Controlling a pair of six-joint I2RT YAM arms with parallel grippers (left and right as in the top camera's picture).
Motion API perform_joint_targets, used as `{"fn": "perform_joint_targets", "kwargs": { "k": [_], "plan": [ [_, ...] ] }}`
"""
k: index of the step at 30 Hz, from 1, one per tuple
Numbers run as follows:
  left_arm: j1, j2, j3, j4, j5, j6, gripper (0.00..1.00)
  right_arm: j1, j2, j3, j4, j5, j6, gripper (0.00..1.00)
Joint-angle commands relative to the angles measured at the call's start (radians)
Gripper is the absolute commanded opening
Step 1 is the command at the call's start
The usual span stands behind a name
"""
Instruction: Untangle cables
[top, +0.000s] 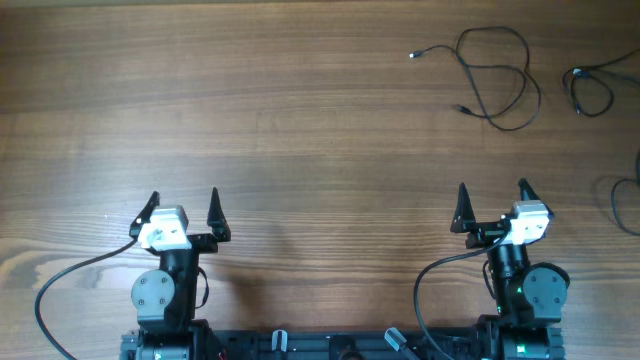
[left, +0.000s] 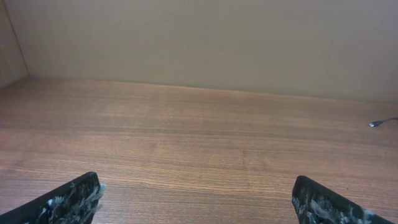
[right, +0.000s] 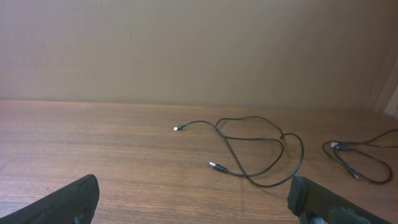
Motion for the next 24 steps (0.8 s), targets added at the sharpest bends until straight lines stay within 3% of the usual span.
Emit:
{"fn": "perform_joint_targets", "kwargs": {
  "k": [1, 24],
  "plan": [
    [0.008, -0.009, -0.009, 0.003, 0.012, 0.005, 1.0, 0.005, -0.012, -0.001, 0.0, 0.024, -0.016, 1.0],
    [0.008, -0.009, -0.009, 0.003, 0.012, 0.005, 1.0, 0.005, -0.011, -0.001, 0.003, 0.024, -0.038, 0.99]
  ]
}}
